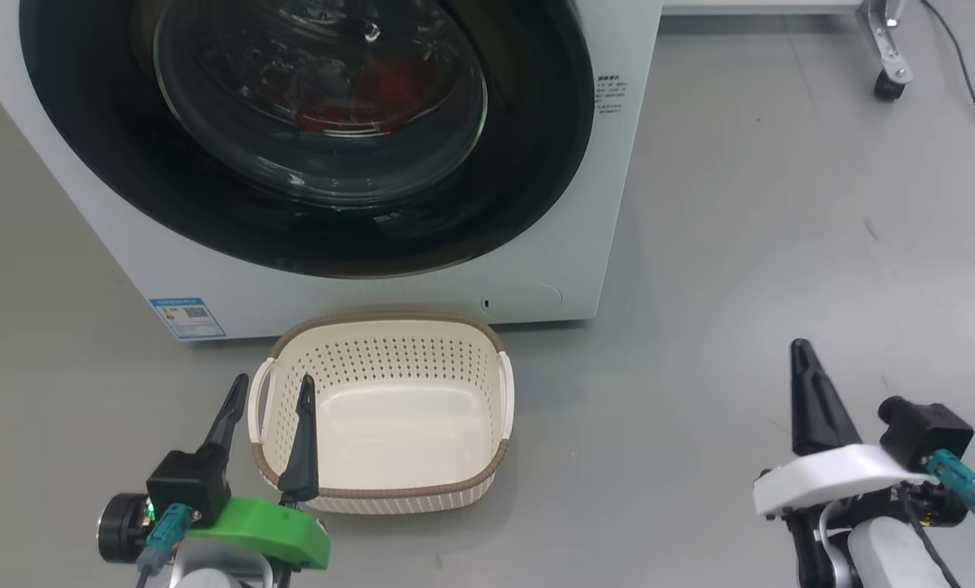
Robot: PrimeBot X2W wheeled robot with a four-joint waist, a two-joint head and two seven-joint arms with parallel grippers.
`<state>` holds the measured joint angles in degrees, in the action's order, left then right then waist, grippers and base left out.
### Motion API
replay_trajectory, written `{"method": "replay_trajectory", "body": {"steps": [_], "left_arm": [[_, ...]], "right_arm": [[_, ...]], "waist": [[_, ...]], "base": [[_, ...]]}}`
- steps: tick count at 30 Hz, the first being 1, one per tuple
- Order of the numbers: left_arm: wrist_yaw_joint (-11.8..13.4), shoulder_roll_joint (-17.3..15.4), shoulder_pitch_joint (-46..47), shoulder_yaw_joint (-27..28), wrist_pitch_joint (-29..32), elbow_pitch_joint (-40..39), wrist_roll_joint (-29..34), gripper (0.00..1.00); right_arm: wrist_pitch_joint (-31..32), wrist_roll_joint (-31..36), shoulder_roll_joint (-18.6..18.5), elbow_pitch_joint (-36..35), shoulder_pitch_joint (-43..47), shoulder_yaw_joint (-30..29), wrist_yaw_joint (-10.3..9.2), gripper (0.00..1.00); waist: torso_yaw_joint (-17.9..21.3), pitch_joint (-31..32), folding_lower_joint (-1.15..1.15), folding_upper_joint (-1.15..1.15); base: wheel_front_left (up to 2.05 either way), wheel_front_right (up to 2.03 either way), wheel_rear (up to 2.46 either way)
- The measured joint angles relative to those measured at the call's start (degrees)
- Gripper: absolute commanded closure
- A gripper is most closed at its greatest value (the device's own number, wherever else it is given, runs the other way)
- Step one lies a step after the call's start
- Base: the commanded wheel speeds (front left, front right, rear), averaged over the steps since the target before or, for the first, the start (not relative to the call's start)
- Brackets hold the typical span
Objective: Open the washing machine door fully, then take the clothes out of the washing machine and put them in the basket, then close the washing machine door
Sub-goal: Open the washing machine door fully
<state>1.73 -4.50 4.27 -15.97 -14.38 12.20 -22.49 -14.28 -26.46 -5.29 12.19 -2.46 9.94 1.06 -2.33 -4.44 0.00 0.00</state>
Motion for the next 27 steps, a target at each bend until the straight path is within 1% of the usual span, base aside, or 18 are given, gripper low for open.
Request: {"method": "replay_trajectory", "body": {"steps": [3, 4, 5, 7, 9, 13, 22, 27], "left_arm": [[0.00, 0.11, 0.65, 0.15, -0.01, -0.58, 0.10, 0.00], [-0.01, 0.16, 0.82, 0.18, -0.02, -0.81, 0.33, 0.00], [-0.01, 0.20, 1.02, 0.18, -0.05, -1.05, 0.48, 0.00], [-0.02, 0.26, 1.56, 0.18, -0.05, -1.57, 0.53, 0.00], [-0.02, 0.35, 2.23, 0.22, -0.05, -2.00, 0.69, 0.00], [-0.09, 0.51, 3.86, 0.21, -0.07, -2.85, 0.91, 0.00], [-0.89, 1.46, 8.53, -0.51, -0.07, -4.22, 1.36, 0.00], [-1.11, 1.64, 10.45, -0.75, -0.07, -4.61, 1.49, 0.00]], "right_arm": [[0.00, -2.18, 0.07, 0.09, -1.04, -0.87, 0.75, 1.00], [0.00, -3.36, 0.14, 0.11, -1.57, -1.24, 1.33, 1.00], [0.01, -3.99, 0.20, 0.12, -2.16, -1.48, 1.42, 1.00], [0.44, -6.75, 0.55, 0.10, -3.63, -2.38, 2.38, 1.00], [1.04, -8.51, 0.81, 0.10, -5.39, -2.99, 2.47, 1.00], [3.04, -13.25, 1.02, 0.04, -9.56, -4.65, 3.57, 1.00], [8.69, -24.62, 1.26, -0.34, -20.46, -8.98, 4.38, 1.00], [12.39, -29.99, 1.22, -0.21, -26.49, -10.45, 4.43, 1.00]], "waist": [[-0.37, -1.17, 0.00, 0.00], [-0.49, -1.60, 0.00, 0.00], [-0.61, -2.04, 0.00, 0.00], [-0.86, -3.01, 0.00, 0.00], [-1.09, -4.04, 0.00, 0.00], [-1.57, -6.35, 0.00, 0.00], [-2.91, -11.91, 0.00, 0.00], [-3.96, -14.85, 0.00, 0.00]], "base": [[0.00, 0.00, 0.00], [0.00, 0.00, 0.00], [0.00, 0.00, 0.00], [0.00, 0.00, 0.00], [0.00, 0.00, 0.00], [0.00, 0.00, 0.00], [0.00, 0.00, 0.00], [0.00, 0.00, 0.00]]}}
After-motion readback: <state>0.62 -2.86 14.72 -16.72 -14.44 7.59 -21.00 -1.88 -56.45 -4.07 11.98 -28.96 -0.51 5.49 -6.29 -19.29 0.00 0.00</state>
